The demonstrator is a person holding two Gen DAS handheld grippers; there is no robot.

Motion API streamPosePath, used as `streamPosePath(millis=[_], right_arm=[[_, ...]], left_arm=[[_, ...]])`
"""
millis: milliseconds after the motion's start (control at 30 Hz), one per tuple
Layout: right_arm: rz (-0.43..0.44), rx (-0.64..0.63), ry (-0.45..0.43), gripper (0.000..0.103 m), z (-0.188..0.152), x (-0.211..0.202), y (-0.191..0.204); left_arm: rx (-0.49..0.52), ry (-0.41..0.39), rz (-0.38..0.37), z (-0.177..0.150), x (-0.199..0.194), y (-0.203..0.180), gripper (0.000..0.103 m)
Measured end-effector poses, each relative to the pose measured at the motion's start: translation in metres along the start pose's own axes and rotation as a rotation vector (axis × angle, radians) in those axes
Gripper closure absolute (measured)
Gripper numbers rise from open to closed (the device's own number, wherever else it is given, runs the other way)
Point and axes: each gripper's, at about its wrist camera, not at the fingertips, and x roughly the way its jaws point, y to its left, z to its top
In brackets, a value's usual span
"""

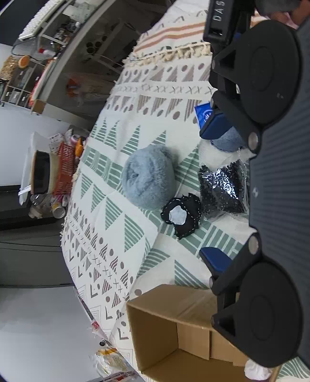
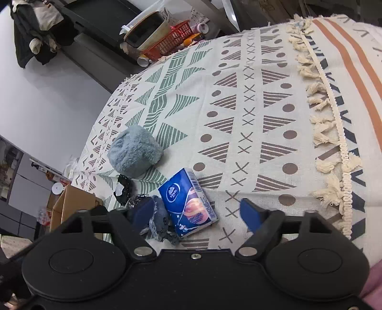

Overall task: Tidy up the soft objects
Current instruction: 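Grasp the black sequin bag with the left tool while the right reaches the denim pouch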

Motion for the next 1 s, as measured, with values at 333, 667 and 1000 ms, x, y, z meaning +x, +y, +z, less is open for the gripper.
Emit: streamPosePath(millis=[333, 667, 1000], right_arm=[[0.133, -0.029, 0.095, 0.048, -0.002, 0.025, 0.008], [0.175, -0.049, 0.135, 0.051, -0.005, 0.040, 0.012], [0.141, -0.095, 0.152, 0.081, -0.012, 0.042, 0.017]], left_arm=[[-0.022, 0.087, 0.014, -0.008, 0.034, 0.005, 0.017], [-0.027, 0.117, -0.022, -0.014, 0.053, 0.004, 0.029], [-0.033, 0.107, -0.027, -0.013, 0.041, 0.000, 0.055]])
